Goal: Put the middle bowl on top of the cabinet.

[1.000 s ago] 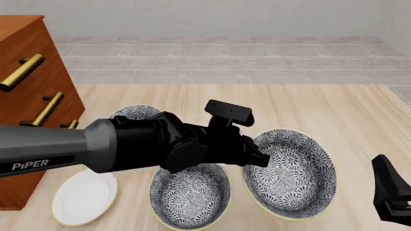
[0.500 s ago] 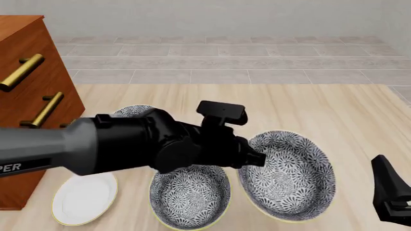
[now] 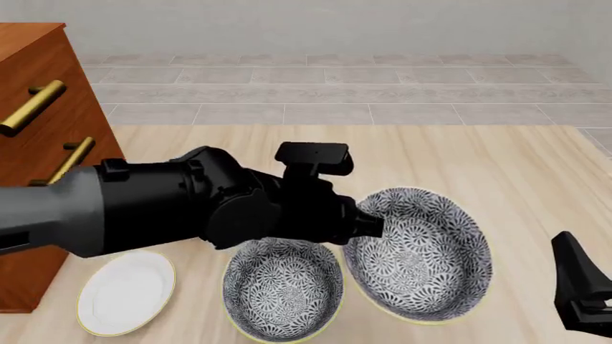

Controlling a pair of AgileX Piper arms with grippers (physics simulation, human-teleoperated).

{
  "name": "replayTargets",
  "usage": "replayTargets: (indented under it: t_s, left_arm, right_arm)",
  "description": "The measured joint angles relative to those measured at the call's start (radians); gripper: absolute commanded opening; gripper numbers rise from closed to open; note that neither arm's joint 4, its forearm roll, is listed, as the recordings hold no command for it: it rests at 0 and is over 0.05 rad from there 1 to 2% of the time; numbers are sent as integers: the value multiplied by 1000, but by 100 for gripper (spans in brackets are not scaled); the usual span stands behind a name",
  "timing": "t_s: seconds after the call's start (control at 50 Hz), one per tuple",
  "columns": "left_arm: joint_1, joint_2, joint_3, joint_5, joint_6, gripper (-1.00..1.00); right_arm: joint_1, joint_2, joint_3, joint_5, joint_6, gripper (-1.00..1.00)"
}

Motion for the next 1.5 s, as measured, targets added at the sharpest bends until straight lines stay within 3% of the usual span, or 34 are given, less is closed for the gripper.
replayTargets:
  t_s: [0.48, 1.5]
  left_arm:
    - [52, -67, -2, 70, -41, -100]
    - [182, -178, 14, 134, -39, -100]
  right_arm:
    - [-2, 0, 1, 0, 6, 100]
    - [-8, 0, 1, -2, 12, 100]
